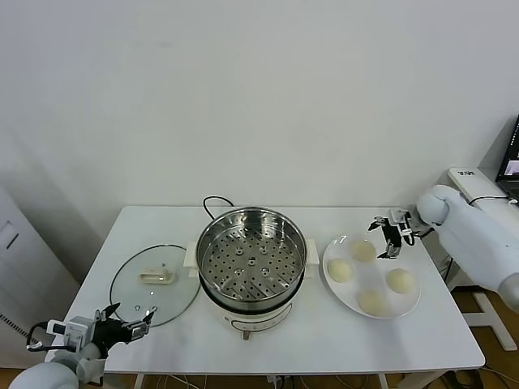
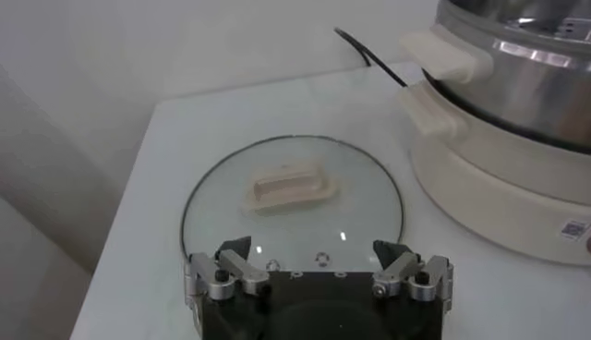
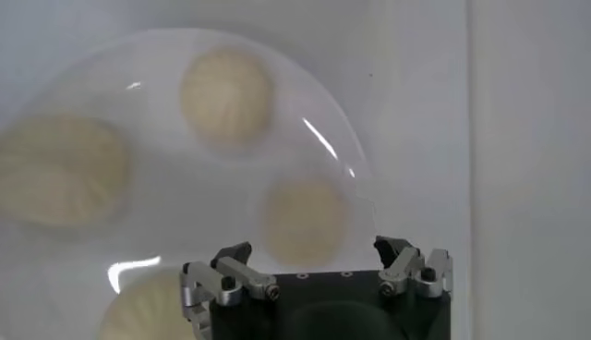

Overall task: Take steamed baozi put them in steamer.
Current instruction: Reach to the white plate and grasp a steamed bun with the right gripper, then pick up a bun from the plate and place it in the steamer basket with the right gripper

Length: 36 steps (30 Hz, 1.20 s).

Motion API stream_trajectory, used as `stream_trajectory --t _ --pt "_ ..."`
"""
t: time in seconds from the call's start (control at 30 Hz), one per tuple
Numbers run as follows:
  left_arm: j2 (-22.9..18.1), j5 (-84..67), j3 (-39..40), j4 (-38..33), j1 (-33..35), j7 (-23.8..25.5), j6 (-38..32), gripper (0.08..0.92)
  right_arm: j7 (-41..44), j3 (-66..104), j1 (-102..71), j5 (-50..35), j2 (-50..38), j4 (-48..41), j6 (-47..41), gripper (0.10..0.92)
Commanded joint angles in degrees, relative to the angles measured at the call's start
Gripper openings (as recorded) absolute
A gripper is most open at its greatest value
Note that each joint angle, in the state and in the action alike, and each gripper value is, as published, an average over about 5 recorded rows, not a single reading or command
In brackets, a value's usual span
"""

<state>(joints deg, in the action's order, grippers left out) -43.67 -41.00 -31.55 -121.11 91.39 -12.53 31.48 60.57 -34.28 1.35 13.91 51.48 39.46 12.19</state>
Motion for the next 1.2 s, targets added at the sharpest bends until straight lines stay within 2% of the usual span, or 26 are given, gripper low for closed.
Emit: stream_trajectory --t 0.03,0.3,0.5,0.73,0.83,0.97,1.2 --pt "0.05 -0.01 0.02 0.1 -0.08 0.04 -0.01 0.823 1.19 -1.93 2.28 2.65 5.62 -8.22 1.55 0.823" --pt "0.04 -0.06 0.03 -0.11 -0.4 0.1 0.04 0.823 0.86 0.48 0.56 4.25 7.24 -9.74 1.99 0.801" --pt "0.1 -0.39 -0.06 -0.51 -0.66 -0.03 0.22 0.823 1.02 1.54 0.17 5.44 7.93 -10.48 1.77 0.71" --pt "-0.11 -0.88 -0.43 -0.82 -0.63 -0.17 0.26 0.823 1.06 1.76 0.08 5.99 7.99 -10.3 1.93 0.513" --pt "-0.28 -1.03 -0.65 -1.0 -0.6 -0.32 0.35 0.823 1.3 1.36 0.4 5.93 7.52 -9.43 2.01 0.474" --pt "-0.49 -1.16 -0.94 -1.15 -0.38 -0.56 0.47 0.823 2.0 -2.05 2.59 3.18 4.55 -4.23 1.88 0.467" --pt "-0.28 -1.39 -1.35 -1.09 0.36 -0.54 0.25 0.823 4.64 -14.82 16.82 -9.58 -1.22 10.87 5.15 0.467"
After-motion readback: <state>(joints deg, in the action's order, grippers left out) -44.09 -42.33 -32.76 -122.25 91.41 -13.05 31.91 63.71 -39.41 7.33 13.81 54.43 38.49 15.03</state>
